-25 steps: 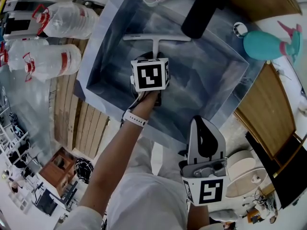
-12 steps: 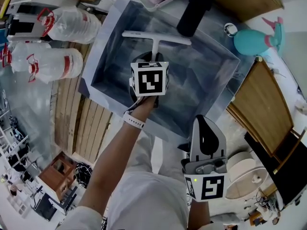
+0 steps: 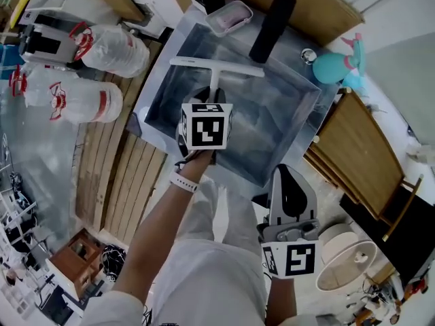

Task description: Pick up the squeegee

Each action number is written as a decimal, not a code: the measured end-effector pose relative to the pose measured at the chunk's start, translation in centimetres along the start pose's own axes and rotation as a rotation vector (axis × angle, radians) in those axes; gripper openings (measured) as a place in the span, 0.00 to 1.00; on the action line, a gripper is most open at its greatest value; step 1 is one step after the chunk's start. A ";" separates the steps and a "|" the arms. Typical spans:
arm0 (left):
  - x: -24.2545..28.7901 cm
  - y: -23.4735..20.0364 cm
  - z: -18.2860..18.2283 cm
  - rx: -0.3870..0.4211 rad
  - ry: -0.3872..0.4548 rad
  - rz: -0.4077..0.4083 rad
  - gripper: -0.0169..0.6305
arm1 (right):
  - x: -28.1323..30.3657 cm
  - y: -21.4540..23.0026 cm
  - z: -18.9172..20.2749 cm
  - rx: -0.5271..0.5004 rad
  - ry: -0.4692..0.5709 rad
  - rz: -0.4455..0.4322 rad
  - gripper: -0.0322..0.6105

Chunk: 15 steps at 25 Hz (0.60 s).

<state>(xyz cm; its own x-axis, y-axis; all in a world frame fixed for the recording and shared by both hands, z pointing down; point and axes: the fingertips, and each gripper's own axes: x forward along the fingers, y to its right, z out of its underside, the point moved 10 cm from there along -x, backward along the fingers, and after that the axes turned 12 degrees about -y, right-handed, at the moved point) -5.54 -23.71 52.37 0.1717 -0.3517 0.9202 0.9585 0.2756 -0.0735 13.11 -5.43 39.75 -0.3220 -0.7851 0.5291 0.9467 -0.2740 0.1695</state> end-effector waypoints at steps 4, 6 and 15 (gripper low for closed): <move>-3.8 -0.4 -0.1 -0.001 0.054 0.002 0.15 | -2.0 -1.1 -1.3 -0.020 0.036 0.012 0.06; -5.6 -0.5 0.0 0.012 0.069 -0.003 0.15 | -3.0 -1.7 -1.9 -0.033 0.050 0.017 0.06; -13.3 -1.1 3.1 0.077 0.125 -0.016 0.15 | -7.1 -3.8 -4.2 -0.085 0.109 0.027 0.06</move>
<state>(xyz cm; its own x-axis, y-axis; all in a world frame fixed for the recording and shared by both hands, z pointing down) -9.58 -16.62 41.41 0.1882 -0.4642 0.8655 0.9419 0.3350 -0.0252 11.73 -1.14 31.85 -0.2997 -0.8474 0.4382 0.9522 -0.2942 0.0824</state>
